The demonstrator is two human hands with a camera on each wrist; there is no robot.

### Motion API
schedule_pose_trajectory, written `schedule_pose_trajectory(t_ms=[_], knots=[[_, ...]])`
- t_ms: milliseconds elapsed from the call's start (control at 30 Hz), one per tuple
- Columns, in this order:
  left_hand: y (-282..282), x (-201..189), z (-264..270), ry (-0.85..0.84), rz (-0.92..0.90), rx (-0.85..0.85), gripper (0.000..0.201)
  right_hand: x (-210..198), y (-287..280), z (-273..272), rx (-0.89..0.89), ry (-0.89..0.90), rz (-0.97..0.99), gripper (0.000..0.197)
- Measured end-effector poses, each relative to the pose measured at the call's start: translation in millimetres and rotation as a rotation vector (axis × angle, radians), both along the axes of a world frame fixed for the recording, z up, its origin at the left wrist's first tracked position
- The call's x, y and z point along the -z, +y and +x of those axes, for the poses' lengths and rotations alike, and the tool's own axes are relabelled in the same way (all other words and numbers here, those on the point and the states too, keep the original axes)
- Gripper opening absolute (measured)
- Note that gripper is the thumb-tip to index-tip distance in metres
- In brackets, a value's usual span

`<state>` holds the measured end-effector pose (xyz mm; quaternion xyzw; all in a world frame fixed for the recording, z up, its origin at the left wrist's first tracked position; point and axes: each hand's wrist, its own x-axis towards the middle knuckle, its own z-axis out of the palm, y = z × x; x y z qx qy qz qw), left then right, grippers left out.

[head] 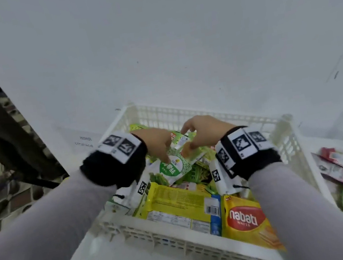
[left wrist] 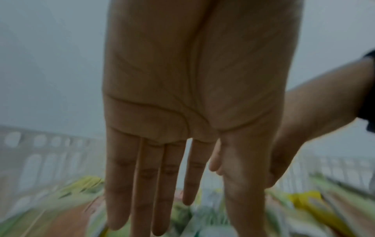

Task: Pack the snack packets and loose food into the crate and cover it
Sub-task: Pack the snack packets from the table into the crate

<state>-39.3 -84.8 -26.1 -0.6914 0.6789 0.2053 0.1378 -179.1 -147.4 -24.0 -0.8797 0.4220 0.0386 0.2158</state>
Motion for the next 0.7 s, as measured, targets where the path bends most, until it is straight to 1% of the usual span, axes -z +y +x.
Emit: schedule_pose_trajectory(t_ms=[67, 133, 300, 333, 367, 400, 433, 500, 567, 633, 667, 700], knots=[[-5, 10, -4, -0.062, 0.061, 0.01, 0.06, 17, -4, 6, 0.005, 0.018, -0.01, 0.054], [-8, 18, -9, -0.075, 0.054, 0.009, 0.065, 30, -7, 8, 0.014, 0.02, -0.024, 0.047], [-9, 19, -14, -0.096, 0.034, -0.021, 0.066, 42, -16, 8, 0.045, -0.006, -0.09, 0.027], [-9, 15, -13, -0.095, 0.037, -0.03, 0.062, 43, -18, 7, 0.066, -0.004, -0.105, 0.025], [-9, 12, -10, -0.068, 0.029, -0.041, 0.051, 43, -19, 7, 0.087, 0.007, -0.113, 0.024], [-8, 10, -6, -0.04, 0.026, -0.069, 0.035, 43, -21, 5, 0.104, 0.026, -0.113, 0.023], [-7, 7, -2, 0.001, -0.005, -0.1, 0.025, 42, -22, 4, 0.123, 0.04, -0.108, 0.023], [-5, -2, 9, 0.03, -0.077, -0.143, 0.033, 40, -26, -1, 0.17, 0.038, -0.094, 0.016], [1, -14, 20, 0.04, -0.182, -0.151, 0.022, 37, -30, -7, 0.231, 0.014, -0.1, 0.016], [9, -26, 31, 0.081, -0.256, -0.188, 0.039, 34, -29, -12, 0.291, 0.061, -0.162, 0.022], [14, -30, 38, 0.089, -0.272, -0.195, 0.045, 33, -27, -12, 0.302, 0.102, -0.225, 0.026], [19, -34, 42, 0.088, -0.289, -0.182, 0.046, 31, -25, -11, 0.295, 0.114, -0.282, 0.029]])
